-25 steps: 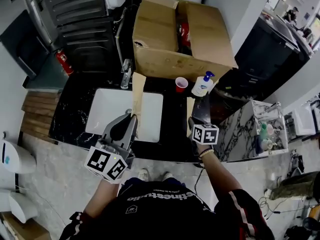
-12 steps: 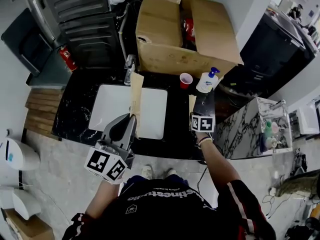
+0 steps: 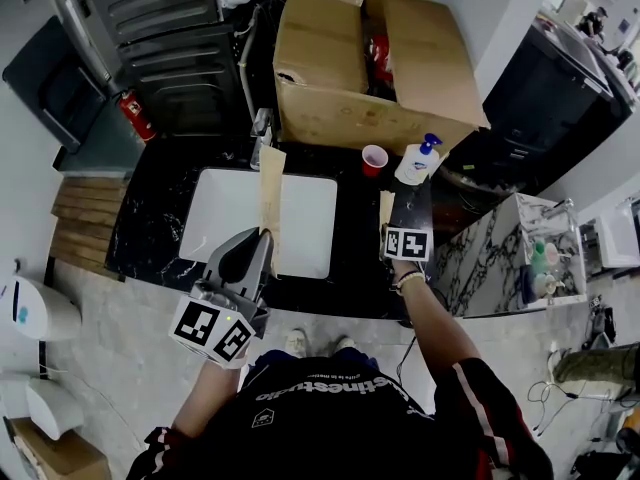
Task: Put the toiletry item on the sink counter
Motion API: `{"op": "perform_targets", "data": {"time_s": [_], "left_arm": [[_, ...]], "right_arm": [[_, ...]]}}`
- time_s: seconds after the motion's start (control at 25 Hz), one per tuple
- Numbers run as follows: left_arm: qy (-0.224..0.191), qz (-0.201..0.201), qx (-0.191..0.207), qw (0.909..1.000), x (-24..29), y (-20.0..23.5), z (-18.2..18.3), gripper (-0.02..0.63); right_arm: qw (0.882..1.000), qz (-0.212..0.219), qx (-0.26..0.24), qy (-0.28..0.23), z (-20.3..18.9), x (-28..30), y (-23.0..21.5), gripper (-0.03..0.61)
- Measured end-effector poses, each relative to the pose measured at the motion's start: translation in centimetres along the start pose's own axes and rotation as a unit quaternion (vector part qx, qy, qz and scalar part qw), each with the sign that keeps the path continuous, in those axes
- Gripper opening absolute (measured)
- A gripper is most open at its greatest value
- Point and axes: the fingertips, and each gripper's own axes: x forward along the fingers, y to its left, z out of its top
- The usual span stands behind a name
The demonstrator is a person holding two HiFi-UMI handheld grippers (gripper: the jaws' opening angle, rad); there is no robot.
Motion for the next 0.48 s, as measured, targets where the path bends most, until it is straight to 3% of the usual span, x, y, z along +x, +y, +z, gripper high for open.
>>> {"op": "perform_targets", "data": {"time_s": [0.48], "left_arm": [[-0.002,-0.003,0.002,1.0,0.14,-0.04,0.5,0.026]], "right_arm": [[1.0,-0.007,-0.001,0.002,-0.13,0.05,-0.04,0.095]]}}
